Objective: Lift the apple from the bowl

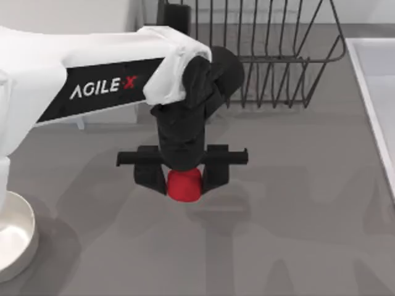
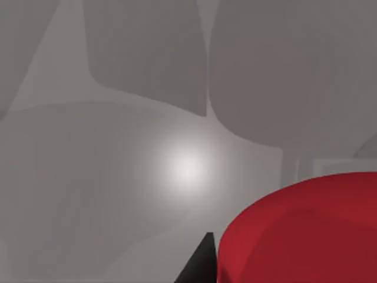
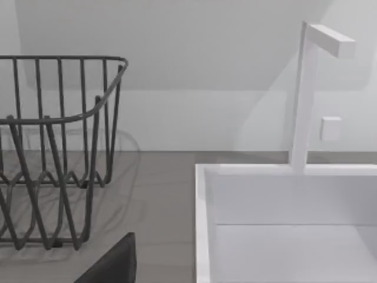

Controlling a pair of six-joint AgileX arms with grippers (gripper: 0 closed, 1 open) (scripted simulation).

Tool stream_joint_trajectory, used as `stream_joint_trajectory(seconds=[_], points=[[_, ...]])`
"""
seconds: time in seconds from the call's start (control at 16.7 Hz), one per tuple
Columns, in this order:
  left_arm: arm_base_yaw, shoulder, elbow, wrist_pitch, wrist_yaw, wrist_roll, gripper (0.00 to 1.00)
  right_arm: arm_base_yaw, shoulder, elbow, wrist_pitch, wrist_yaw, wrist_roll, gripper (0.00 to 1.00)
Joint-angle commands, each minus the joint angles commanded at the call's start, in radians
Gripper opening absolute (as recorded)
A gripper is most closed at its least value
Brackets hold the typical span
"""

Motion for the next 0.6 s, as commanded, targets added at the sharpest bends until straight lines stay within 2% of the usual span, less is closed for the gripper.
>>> stream_joint_trajectory(seconds=[0.54, 0.6], points=[[0.000, 0.000, 0.000, 0.000, 0.000, 0.000, 0.98, 0.000, 0.000, 0.000, 0.000, 0.000, 0.000, 1.00], [0.000, 0.000, 0.000, 0.000, 0.000, 0.000, 1.00, 0.000, 0.000, 0.000, 0.000, 0.000, 0.000, 1.00]])
